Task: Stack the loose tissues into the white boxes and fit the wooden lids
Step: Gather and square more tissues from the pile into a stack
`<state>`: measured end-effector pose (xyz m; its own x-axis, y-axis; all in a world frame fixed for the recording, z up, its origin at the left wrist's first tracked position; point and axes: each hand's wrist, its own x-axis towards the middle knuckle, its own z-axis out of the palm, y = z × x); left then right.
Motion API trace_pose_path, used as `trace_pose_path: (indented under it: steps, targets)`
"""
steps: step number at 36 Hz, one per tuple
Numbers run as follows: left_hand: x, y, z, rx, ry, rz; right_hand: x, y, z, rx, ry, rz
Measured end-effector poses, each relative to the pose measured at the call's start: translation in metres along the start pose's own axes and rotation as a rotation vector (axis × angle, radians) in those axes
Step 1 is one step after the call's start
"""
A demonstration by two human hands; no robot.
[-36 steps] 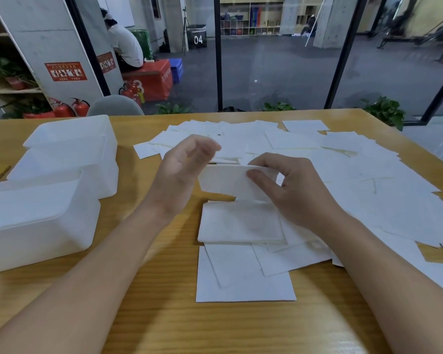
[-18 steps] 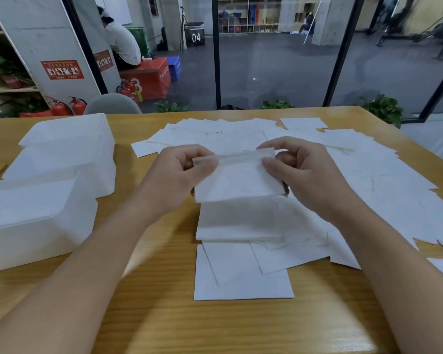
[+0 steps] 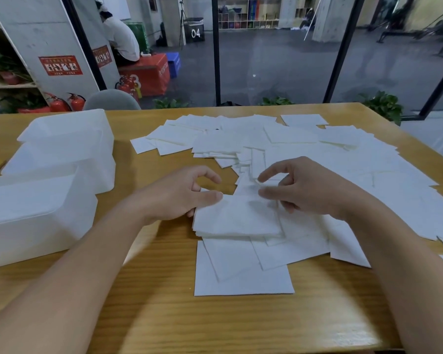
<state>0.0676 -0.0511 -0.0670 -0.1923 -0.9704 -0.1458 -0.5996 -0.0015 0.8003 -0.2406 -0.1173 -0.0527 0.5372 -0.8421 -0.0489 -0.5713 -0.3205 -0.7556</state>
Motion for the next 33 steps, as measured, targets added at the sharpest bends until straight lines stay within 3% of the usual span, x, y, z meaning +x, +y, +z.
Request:
trace_pose_path:
  steps: [4,7,10,14,21,28,33]
  targets:
    - [0.000,0.002,0.000,-0.021,0.011,0.020,0.010,0.010,-0.002,-0.086,0.310,-0.048]
    - [0.001,0.006,-0.001,-0.129,0.001,0.033,0.013,0.015,0.010,-0.151,0.429,-0.106]
    - [0.002,0.007,0.002,-0.140,-0.034,0.029,0.019,0.015,0.025,-0.219,0.426,-0.150]
    - [0.002,0.002,0.005,0.054,-0.017,0.016,0.029,0.012,0.035,-0.333,0.430,-0.202]
    - [0.004,-0.003,0.001,0.293,0.073,0.029,0.040,0.008,0.043,-0.475,0.506,-0.137]
    - [0.004,-0.003,-0.001,0.296,0.062,0.040,0.040,0.009,0.039,-0.350,0.498,-0.147]
    - [0.003,-0.002,-0.003,0.309,0.086,0.057,0.030,0.004,0.031,-0.127,0.547,-0.168]
